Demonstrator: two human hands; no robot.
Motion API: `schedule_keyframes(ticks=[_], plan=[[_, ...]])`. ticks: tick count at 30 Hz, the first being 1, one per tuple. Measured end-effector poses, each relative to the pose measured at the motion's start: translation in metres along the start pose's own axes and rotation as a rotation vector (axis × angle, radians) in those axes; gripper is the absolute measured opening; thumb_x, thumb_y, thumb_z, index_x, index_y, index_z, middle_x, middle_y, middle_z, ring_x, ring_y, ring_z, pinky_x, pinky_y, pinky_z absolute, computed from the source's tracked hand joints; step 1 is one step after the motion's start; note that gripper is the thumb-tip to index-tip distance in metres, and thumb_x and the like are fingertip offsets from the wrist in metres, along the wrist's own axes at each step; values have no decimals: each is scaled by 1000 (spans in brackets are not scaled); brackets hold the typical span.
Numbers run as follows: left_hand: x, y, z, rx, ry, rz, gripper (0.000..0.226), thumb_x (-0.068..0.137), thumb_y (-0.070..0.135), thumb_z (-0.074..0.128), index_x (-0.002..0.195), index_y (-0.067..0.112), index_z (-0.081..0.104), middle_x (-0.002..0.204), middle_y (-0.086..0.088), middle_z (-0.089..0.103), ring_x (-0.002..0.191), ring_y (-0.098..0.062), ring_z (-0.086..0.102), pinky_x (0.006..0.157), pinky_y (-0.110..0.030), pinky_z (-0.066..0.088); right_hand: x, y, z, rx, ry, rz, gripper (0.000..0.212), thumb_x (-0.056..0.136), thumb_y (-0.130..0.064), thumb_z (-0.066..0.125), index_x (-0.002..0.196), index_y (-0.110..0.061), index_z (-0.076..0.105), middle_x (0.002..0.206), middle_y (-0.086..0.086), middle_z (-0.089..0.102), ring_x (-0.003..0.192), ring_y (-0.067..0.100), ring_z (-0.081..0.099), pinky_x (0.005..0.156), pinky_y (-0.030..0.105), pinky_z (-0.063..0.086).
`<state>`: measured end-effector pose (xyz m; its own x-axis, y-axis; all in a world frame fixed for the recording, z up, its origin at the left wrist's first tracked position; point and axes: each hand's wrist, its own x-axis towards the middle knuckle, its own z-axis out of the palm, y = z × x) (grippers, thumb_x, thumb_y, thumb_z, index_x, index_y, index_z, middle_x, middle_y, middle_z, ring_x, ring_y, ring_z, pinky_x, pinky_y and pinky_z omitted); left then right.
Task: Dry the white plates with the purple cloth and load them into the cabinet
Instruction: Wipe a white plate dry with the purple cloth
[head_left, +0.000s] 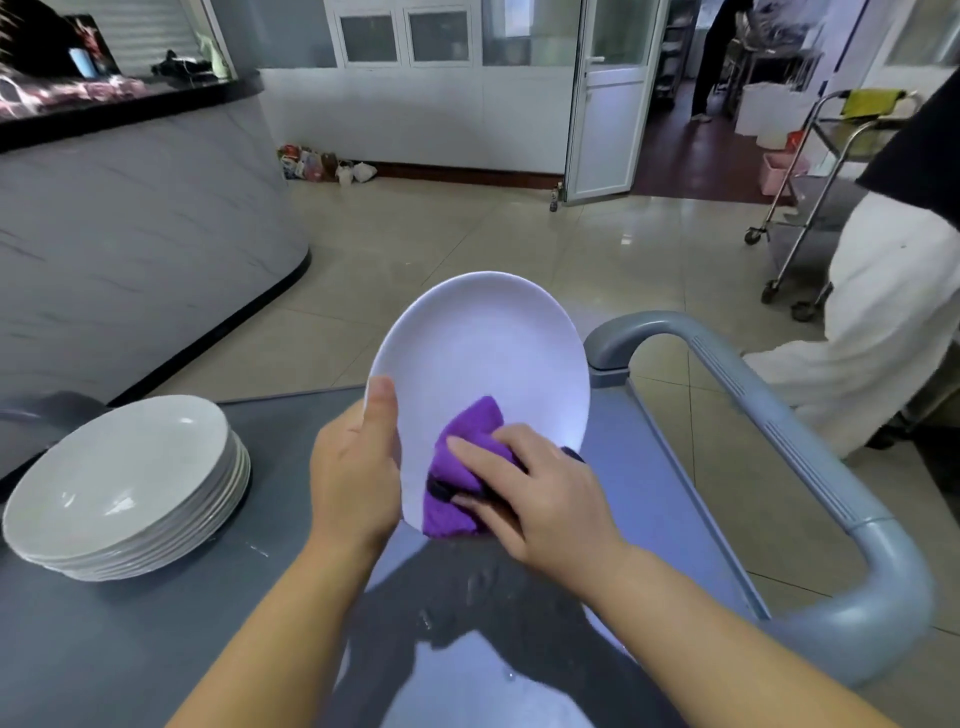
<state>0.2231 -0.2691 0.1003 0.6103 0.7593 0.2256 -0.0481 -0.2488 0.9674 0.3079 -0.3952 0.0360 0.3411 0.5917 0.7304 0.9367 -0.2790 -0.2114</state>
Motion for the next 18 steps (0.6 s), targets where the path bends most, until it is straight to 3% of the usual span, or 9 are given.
schedule_keyframes(ticks=[2,5,7,9,11,13,16,18], plan=[[-2,-1,-6,-11,-44,14,71,81,58,39,65,-11,43,62,-8,44,54,-12,36,52,-27,27,-16,9,2,-68,10,39,34,91,-40,52,122,-28,53,96,4,61,75,22,58,50,28,45],[-7,-3,-10,-26,-99,12,80,88,63,45,71,-14,46,62,-9,46,54,-14,39,54,-29,30,-13,21,-6,-107,67,377,35,90,-41,49,121,-27,58,98,6,59,76,29,61,50,34,49],[-13,-3,-7,-37,-133,-17,73,87,61,45,70,-10,52,59,-6,49,52,-13,43,52,-28,35,7,30,-16,-49,119,675,36,94,-39,50,126,-24,59,108,6,55,90,31,59,66,37,48],[-22,-1,0,-48,-164,-41,53,87,50,42,59,9,61,52,5,53,46,-6,45,46,-19,37,32,37,-24,17,218,812,37,95,-35,53,130,-23,56,117,6,52,104,28,55,76,34,41],[-29,4,9,-60,-199,-48,55,91,45,38,44,24,57,42,10,48,40,-3,42,42,-14,33,56,32,-29,62,263,777,37,95,-34,54,131,-22,56,120,6,52,109,25,53,77,31,36],[-29,7,16,-63,-188,-43,59,91,46,35,38,25,51,37,10,41,37,-4,37,39,-12,27,71,19,-27,100,209,671,38,95,-36,53,131,-24,56,119,4,53,106,23,52,75,30,35],[-24,11,22,-65,-90,-45,55,86,53,31,42,20,35,36,11,35,38,-5,31,38,-14,25,78,0,-22,158,90,483,47,91,-47,43,132,-27,56,113,0,55,101,21,54,73,33,42],[-21,14,23,-66,-34,-44,52,75,62,25,49,18,34,38,11,35,39,-4,31,38,-14,26,73,-8,-19,235,-14,338,52,89,-50,39,131,-27,57,107,1,55,97,22,55,75,41,49]])
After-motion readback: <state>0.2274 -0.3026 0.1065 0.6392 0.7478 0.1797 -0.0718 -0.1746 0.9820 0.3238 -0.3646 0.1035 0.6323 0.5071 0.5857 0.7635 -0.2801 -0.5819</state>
